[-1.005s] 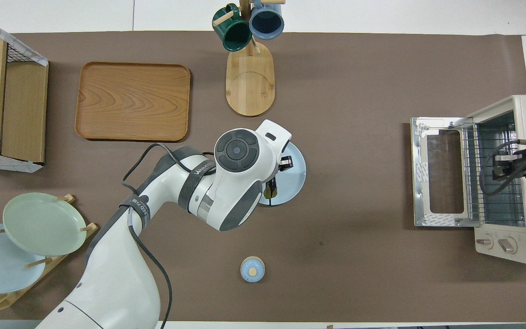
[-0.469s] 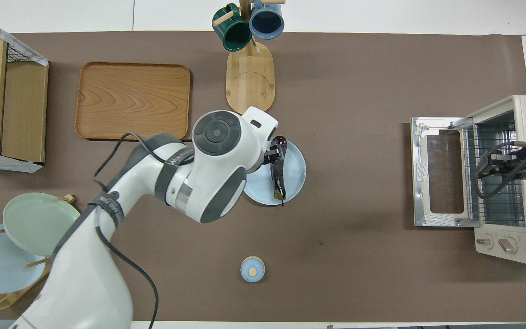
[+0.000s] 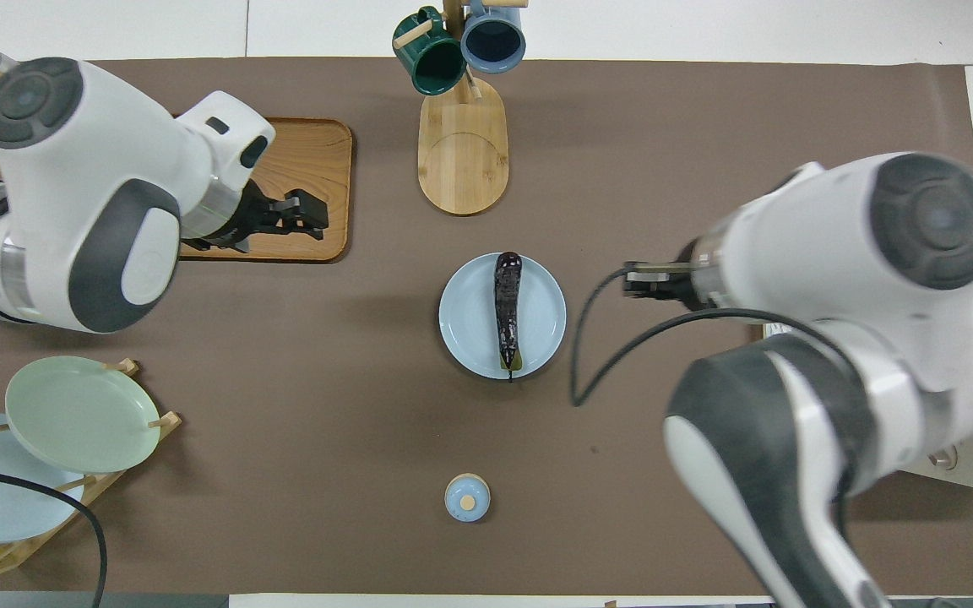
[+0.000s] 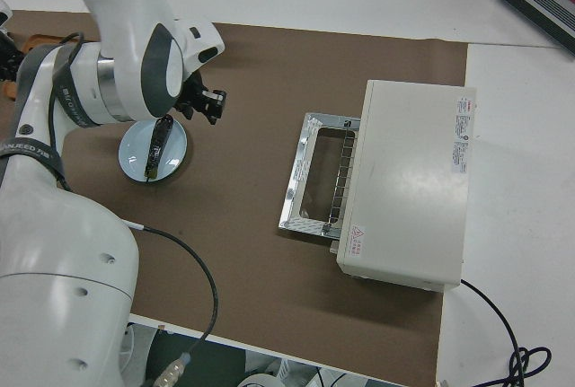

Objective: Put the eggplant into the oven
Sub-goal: 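Grasp the eggplant on the plate with the right gripper while the left gripper retracts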

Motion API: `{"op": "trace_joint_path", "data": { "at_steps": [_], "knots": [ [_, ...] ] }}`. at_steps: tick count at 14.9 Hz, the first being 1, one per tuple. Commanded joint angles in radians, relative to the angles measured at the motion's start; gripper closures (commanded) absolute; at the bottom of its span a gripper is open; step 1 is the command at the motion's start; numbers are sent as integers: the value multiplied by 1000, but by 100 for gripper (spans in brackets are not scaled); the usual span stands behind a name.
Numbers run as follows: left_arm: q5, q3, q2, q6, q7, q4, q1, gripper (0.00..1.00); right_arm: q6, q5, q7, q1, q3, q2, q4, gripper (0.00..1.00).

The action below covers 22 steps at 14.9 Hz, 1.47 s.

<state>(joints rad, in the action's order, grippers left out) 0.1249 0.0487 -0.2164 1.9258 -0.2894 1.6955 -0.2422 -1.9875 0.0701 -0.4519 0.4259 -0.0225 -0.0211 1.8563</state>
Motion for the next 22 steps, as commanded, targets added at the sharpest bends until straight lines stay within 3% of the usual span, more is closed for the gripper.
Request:
{"op": "trace_joint_path", "data": {
  "at_steps": [1, 4, 6, 14, 17, 19, 21, 22],
  "knots": [
    [12, 10, -12, -18, 166, 0, 105, 0, -167, 16, -96, 121, -7, -212, -111, 50],
    [2, 7, -12, -18, 260, 4, 181, 0, -286, -31, -103, 215, -10, -345, -103, 50],
    [-2, 7, -14, -14, 297, 3, 214, 0, -353, -76, -105, 221, -8, -394, -85, 47],
    [-24, 3, -17, -45, 296, -34, 218, 0, -465, -76, -119, 287, -2, -411, -43, 44],
    [-54, 2, -17, -180, 296, -140, 218, 0, -539, -76, -116, 312, -2, -421, 4, 44],
    [-100, 3, -5, -296, 296, -201, 215, 0, -505, -81, -110, 332, -4, -424, 1, 45],
    [-117, 2, 64, -359, 294, -212, 215, 0, -505, -81, -110, 336, -4, -424, 4, 52],
    [-125, 2, 101, -376, 294, -203, 215, 0, -510, -81, -111, 340, -2, -424, 10, 62]
  ]
}}
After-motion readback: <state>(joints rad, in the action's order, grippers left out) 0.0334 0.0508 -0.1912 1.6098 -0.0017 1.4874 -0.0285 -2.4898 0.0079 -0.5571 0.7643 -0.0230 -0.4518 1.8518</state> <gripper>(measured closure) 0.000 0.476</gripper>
